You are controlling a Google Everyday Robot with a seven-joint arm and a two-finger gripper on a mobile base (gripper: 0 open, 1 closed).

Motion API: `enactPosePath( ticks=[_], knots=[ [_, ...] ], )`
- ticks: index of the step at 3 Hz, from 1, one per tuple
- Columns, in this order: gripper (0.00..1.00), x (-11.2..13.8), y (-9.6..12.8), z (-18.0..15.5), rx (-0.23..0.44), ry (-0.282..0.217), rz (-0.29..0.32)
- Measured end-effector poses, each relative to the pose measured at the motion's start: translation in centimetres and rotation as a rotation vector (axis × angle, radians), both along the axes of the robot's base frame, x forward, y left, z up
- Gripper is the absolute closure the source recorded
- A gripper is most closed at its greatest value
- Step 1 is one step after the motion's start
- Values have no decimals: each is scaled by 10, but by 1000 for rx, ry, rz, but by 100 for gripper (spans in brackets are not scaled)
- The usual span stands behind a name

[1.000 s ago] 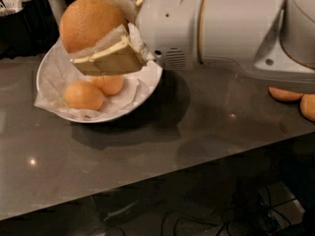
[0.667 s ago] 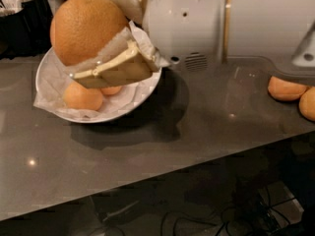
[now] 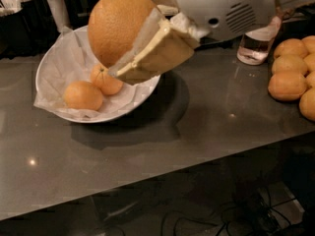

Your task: Pick orange from white bowl

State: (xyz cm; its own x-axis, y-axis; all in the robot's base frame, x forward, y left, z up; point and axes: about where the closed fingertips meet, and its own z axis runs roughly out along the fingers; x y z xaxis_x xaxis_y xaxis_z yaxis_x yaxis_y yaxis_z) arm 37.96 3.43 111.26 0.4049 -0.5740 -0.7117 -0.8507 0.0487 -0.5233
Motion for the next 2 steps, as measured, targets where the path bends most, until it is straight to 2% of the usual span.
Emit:
enactPosePath(
  ticks=[1, 2],
  knots=[
    [100, -1, 12, -5, -74, 22, -12],
    [100, -7, 15, -4, -71, 18, 2]
  ],
)
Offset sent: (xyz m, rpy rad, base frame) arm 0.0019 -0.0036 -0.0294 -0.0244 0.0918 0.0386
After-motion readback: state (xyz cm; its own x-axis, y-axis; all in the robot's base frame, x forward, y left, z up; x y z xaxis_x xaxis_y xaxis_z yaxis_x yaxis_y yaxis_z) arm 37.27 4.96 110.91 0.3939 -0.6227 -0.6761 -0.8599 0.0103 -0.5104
